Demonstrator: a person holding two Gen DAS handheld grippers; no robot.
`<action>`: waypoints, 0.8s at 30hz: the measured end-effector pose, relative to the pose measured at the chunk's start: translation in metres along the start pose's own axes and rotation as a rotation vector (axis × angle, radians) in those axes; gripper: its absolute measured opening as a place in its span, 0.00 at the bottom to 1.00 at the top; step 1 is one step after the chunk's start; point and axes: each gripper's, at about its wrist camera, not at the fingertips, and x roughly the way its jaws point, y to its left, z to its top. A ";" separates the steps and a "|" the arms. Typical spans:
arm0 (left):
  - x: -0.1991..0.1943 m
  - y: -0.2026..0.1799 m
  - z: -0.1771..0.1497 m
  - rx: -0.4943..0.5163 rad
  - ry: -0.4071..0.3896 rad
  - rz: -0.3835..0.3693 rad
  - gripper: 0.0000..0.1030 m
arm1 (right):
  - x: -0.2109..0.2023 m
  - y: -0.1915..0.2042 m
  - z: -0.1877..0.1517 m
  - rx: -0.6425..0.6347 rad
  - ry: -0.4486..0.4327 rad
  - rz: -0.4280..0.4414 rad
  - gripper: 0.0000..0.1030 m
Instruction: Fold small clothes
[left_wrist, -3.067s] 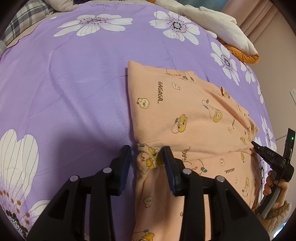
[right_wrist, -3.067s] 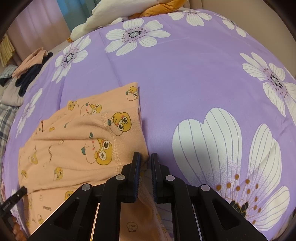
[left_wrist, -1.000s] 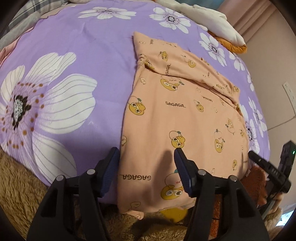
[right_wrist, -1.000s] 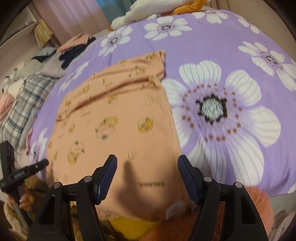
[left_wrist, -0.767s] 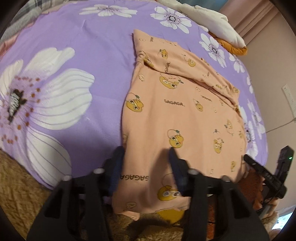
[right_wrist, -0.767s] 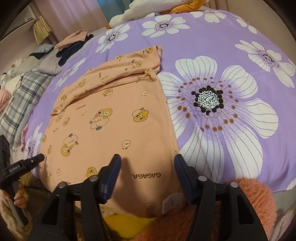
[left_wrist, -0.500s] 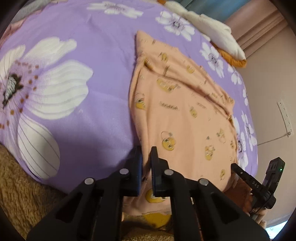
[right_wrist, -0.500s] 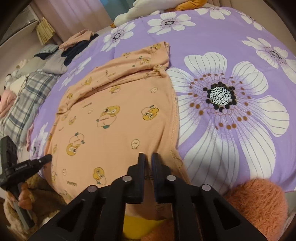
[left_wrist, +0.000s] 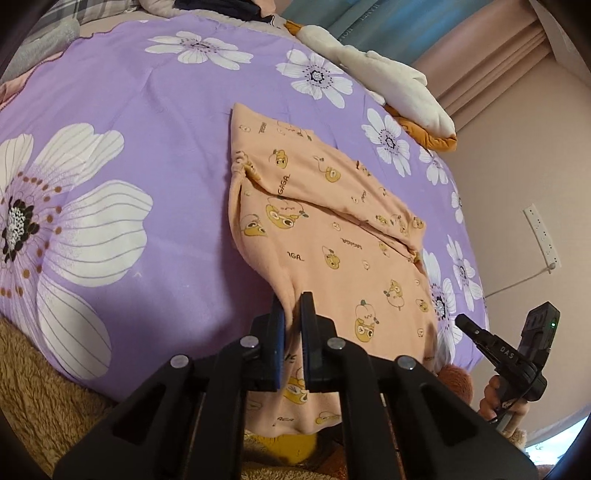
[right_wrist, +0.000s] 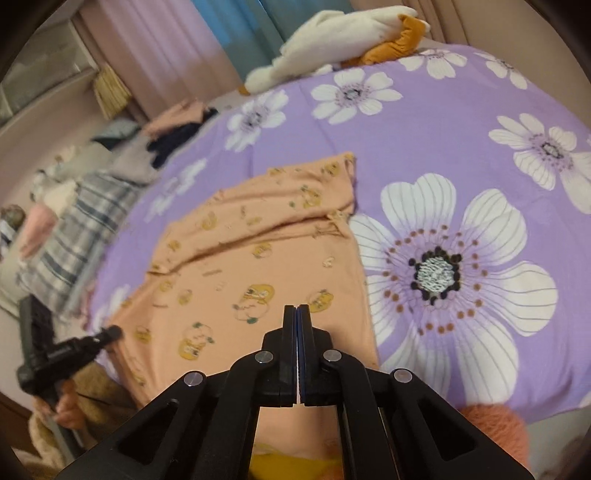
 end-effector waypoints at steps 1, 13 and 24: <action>0.001 0.000 0.000 0.005 -0.001 0.003 0.06 | 0.004 -0.001 -0.002 0.009 0.017 -0.012 0.01; 0.006 0.012 -0.007 -0.022 0.033 0.022 0.07 | 0.025 -0.024 -0.026 0.084 0.180 -0.105 0.49; 0.003 0.008 -0.015 -0.010 0.017 0.038 0.06 | 0.028 -0.018 -0.034 0.025 0.170 -0.106 0.21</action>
